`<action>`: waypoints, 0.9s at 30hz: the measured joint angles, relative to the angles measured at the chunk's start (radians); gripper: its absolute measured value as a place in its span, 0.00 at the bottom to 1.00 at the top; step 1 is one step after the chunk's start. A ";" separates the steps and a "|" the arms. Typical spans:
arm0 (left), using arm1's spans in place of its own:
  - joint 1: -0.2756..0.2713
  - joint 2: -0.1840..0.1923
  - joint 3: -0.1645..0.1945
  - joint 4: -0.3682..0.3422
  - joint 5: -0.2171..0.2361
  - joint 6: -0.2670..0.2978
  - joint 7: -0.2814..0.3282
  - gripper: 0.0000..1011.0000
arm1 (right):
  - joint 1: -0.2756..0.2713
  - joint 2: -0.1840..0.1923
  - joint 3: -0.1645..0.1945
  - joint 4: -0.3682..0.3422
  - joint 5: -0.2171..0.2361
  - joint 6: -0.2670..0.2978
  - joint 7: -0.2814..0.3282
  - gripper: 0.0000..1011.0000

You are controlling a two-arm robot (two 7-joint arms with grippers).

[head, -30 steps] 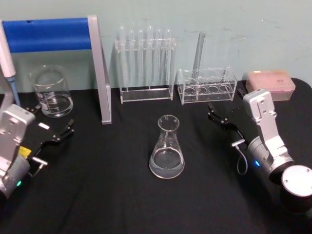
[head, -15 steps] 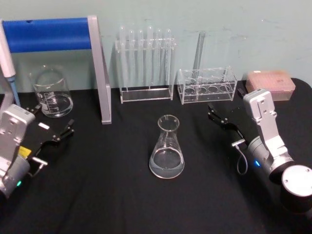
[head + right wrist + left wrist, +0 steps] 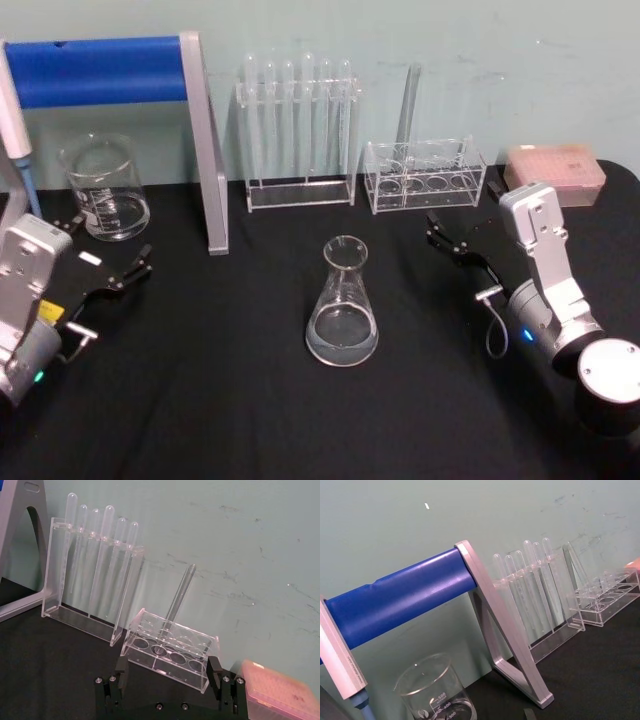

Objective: Grasp the erlenmeyer flask with one hand, shake it three times, then place it back.

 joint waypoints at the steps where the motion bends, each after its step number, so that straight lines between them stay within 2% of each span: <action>1: 0.000 0.000 0.000 0.000 0.000 0.000 0.000 0.99 | 0.000 0.000 0.000 0.000 0.000 0.000 0.000 0.99; 27: 0.000 0.000 0.000 0.000 0.000 0.000 0.000 0.99 | 0.000 0.000 0.000 0.000 0.000 0.000 0.000 0.99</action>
